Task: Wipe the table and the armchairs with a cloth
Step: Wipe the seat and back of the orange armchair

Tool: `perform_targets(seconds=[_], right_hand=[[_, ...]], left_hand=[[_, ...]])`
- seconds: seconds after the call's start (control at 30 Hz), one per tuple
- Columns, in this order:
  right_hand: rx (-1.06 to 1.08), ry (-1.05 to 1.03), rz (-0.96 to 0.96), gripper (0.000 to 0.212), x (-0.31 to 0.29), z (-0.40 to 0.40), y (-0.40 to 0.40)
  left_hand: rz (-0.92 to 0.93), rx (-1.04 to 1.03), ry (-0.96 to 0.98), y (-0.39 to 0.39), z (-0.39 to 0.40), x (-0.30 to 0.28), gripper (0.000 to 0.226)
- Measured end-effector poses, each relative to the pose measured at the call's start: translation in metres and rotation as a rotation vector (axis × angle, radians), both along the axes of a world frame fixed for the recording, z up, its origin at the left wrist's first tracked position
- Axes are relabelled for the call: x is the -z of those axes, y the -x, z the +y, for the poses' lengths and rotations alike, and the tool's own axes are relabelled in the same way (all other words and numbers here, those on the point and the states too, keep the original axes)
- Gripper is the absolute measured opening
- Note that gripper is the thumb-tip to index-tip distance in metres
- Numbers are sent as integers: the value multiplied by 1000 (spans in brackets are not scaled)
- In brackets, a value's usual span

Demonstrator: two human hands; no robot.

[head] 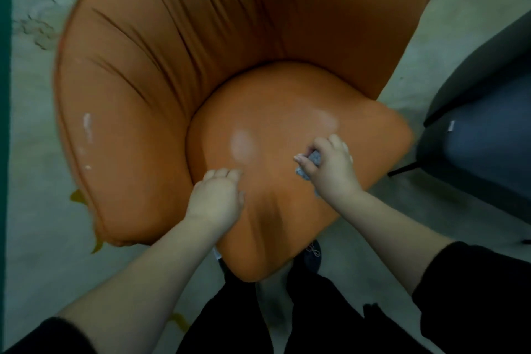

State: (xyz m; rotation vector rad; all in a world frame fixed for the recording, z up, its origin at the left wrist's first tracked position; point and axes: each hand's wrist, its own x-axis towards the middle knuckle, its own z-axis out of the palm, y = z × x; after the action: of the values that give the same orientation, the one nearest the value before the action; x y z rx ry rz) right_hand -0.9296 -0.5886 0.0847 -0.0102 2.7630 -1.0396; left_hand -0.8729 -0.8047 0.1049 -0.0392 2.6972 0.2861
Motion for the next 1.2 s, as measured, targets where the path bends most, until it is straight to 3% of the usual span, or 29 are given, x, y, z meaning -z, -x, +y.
perform_targets(seconds=[0.3,0.5,0.73,0.97,1.2], right_hand=[[79,91,68,26,-77,-21,-11],[164,109,50,25,-80,-68,-23],[434,130,65,33,-77,-147,-34],[634,146,88,22,-77,-203,-61],[704,184,132,24,-95,-228,-74]], left_hand=[[114,72,97,5,-35,-84,41],[129,196,85,13,-77,-95,39],[157,391,91,40,-150,-103,35],[173,618,53,65,-212,-110,36],[229,617,-15,71,-236,-119,31]])
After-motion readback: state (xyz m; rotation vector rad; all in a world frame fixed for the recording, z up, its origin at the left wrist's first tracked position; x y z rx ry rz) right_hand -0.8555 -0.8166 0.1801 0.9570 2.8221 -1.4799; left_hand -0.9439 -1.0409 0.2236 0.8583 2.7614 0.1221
